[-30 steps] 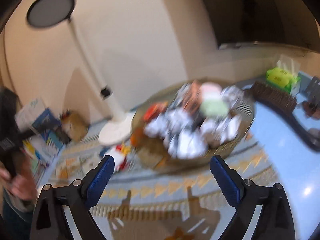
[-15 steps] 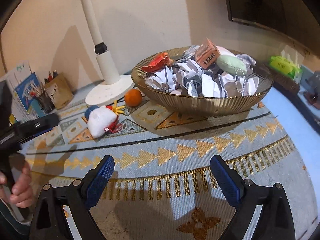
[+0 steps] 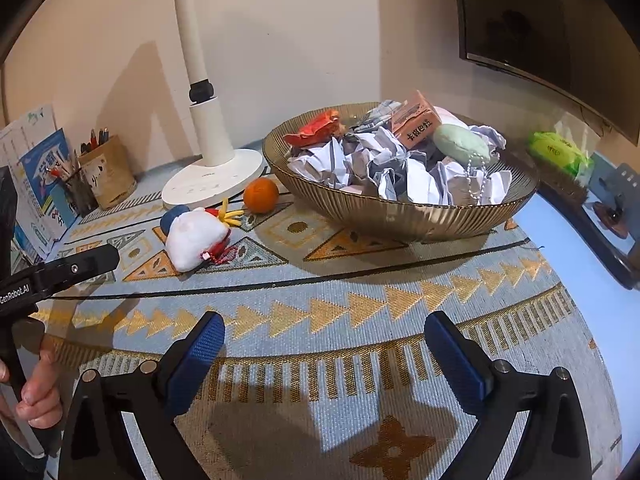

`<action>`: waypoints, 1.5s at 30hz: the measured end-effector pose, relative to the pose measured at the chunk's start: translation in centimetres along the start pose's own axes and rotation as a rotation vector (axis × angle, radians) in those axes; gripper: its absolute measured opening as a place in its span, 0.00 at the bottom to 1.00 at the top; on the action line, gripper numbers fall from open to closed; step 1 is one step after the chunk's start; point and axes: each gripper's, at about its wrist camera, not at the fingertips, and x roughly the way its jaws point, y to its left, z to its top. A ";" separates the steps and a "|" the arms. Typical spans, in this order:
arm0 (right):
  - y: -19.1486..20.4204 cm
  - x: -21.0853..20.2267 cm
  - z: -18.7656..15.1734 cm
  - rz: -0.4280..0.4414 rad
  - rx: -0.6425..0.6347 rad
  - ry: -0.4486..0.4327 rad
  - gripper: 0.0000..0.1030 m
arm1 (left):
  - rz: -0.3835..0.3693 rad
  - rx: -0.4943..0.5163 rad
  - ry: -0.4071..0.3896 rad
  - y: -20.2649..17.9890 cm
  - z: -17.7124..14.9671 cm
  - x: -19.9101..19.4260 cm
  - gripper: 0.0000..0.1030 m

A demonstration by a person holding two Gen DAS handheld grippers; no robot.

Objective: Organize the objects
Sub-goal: 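Lower both open tools toward the white plush toy and orange, then grasp the white plush toy with the left tool while the right tool grasps the orange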

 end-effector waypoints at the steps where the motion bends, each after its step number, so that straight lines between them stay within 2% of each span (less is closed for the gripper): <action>1: 0.1 0.0 0.0 -0.003 -0.005 -0.003 0.97 | 0.000 0.002 0.002 0.0 0.0 0.1 0.99; 15: 0.4 -0.3 -0.1 -0.014 -0.019 -0.014 1.00 | 0.033 0.026 0.019 -0.3 0.1 0.7 0.99; 19: 0.4 -0.4 -0.1 -0.012 -0.016 -0.011 1.00 | 0.062 0.068 0.097 -1.2 0.4 1.4 0.99; 23: 0.3 -0.5 -0.2 -0.010 -0.006 -0.016 1.00 | 0.057 0.098 0.097 -2.0 1.6 1.3 0.99; 31: 0.5 -0.3 -0.1 -0.013 -0.019 -0.007 1.00 | 0.021 0.165 0.154 -5.5 4.2 7.0 0.99; 33: 0.5 -0.3 0.0 -0.010 -0.025 -0.017 1.00 | 0.038 0.183 0.132 -6.1 4.5 7.9 0.89; 34: 0.6 -0.3 0.0 0.006 -0.031 -0.021 1.00 | 0.058 0.191 0.131 -6.2 4.6 8.3 0.71; 35: 0.6 -0.3 0.0 0.012 -0.032 -0.022 1.00 | 0.061 0.197 0.142 -6.1 4.6 8.6 0.69; 38: 0.5 -0.2 0.2 0.021 -0.024 0.000 1.00 | -0.010 0.182 0.153 -4.5 4.7 7.0 0.64; 40: 0.0 -0.1 0.7 0.080 0.021 0.030 1.00 | 0.011 0.202 0.143 -3.4 4.6 5.5 0.64; 43: -0.2 -0.7 2.7 0.240 0.131 0.022 1.00 | 0.013 0.195 0.131 -1.3 3.9 2.9 0.64; 45: 0.6 -0.2 4.3 0.253 0.170 -0.007 1.00 | 0.008 0.179 0.108 -0.3 3.3 1.7 0.64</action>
